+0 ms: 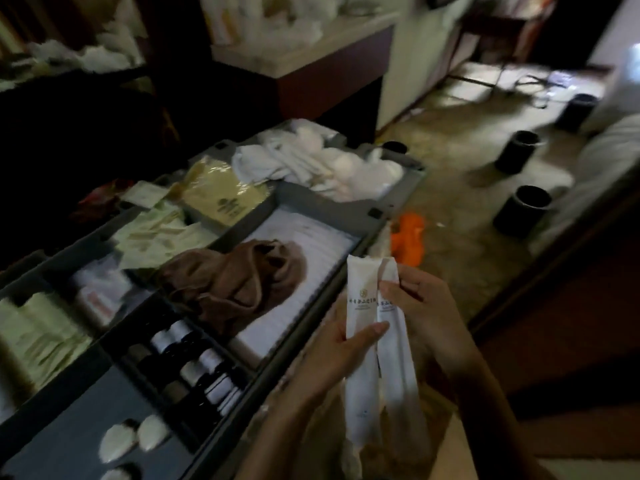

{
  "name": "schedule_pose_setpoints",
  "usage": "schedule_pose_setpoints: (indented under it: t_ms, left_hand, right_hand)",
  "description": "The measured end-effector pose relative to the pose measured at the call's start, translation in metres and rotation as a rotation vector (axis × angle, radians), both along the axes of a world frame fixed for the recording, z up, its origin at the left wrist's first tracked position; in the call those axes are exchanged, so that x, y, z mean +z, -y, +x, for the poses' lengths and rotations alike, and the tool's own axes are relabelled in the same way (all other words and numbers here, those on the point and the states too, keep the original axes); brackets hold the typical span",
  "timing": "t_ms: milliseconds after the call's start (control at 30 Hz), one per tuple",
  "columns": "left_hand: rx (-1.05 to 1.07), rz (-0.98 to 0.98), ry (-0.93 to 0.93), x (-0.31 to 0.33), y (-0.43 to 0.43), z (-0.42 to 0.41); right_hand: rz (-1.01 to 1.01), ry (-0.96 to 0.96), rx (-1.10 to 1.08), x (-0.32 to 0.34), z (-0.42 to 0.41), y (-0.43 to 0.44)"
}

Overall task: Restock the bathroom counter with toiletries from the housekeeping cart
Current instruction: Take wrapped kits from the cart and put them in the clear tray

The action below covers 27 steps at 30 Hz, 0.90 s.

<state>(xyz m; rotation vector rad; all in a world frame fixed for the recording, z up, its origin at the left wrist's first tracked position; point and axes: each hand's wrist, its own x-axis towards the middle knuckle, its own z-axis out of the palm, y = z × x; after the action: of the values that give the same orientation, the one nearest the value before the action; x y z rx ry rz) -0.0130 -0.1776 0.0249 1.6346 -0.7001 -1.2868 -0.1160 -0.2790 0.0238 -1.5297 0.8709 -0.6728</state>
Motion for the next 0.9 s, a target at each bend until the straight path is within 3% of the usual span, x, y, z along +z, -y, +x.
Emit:
schedule_pose_setpoints:
  t_ms: [133, 233, 500, 667, 900]
  left_hand:
    - [-0.176, 0.054, 0.091, -0.002, 0.032, -0.041]
    - [-0.411, 0.036, 0.033, -0.005, 0.046, -0.067]
    - [-0.901, 0.033, 0.160, -0.024, 0.060, -0.151]
    - [-1.121, 0.075, 0.225, -0.036, 0.061, -0.198]
    - [-1.242, 0.082, 0.027, -0.032, 0.075, -0.274]
  right_hand:
    - [0.067, 0.082, -0.173, 0.005, -0.061, 0.004]
    - [0.132, 0.132, -0.312, 0.007, -0.095, -0.007]
    - [0.187, 0.108, -0.918, -0.013, -0.182, -0.047]
    - [0.234, 0.144, -1.130, -0.023, -0.229, -0.070]
    - [0.182, 0.190, -1.347, -0.028, -0.306, -0.088]
